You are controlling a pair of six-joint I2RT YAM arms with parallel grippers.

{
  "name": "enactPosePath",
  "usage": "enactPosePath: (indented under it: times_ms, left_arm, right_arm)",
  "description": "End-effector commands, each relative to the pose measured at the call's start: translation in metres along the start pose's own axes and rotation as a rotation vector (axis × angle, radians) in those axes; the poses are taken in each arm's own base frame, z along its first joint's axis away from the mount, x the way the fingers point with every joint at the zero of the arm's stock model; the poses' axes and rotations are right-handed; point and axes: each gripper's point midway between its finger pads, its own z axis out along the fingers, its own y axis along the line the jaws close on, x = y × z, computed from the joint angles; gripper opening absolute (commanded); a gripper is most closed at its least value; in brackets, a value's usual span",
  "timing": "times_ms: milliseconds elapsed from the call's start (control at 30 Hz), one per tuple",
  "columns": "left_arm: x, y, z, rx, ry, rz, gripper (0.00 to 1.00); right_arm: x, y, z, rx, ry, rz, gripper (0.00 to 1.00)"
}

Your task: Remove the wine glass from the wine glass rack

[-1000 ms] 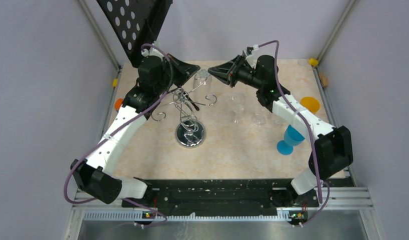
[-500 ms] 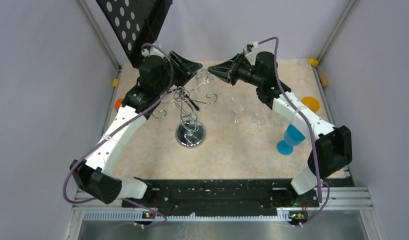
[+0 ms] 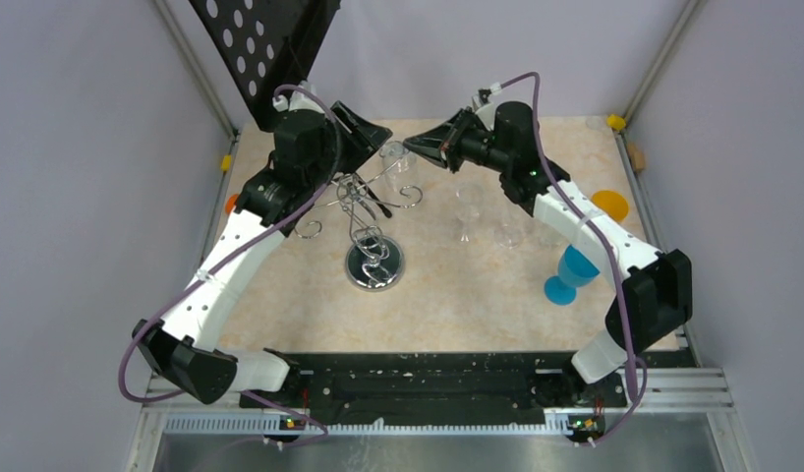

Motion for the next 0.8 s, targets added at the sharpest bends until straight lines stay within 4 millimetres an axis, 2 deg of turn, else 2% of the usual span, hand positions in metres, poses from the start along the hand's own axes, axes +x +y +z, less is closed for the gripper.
enactPosePath:
  times_ms: [0,267,533,767]
  left_arm:
    - [0.013,0.043,-0.009,-0.162,0.058,0.15,0.55]
    - [0.01,0.028,-0.007,-0.11,0.059,0.276,0.55]
    - [0.004,0.029,-0.005,-0.126,0.009,0.448,0.55]
    - [-0.009,-0.002,-0.018,-0.007,-0.055,0.542,0.55]
  right_arm:
    - [0.003,0.065,-0.022,-0.131,-0.045,-0.129,0.0]
    - [-0.007,0.071,-0.033,-0.1,-0.128,-0.184,0.0]
    - [-0.01,0.067,-0.038,-0.033,-0.145,-0.212,0.0]
    - [-0.002,0.066,-0.04,-0.009,-0.124,-0.209,0.0]
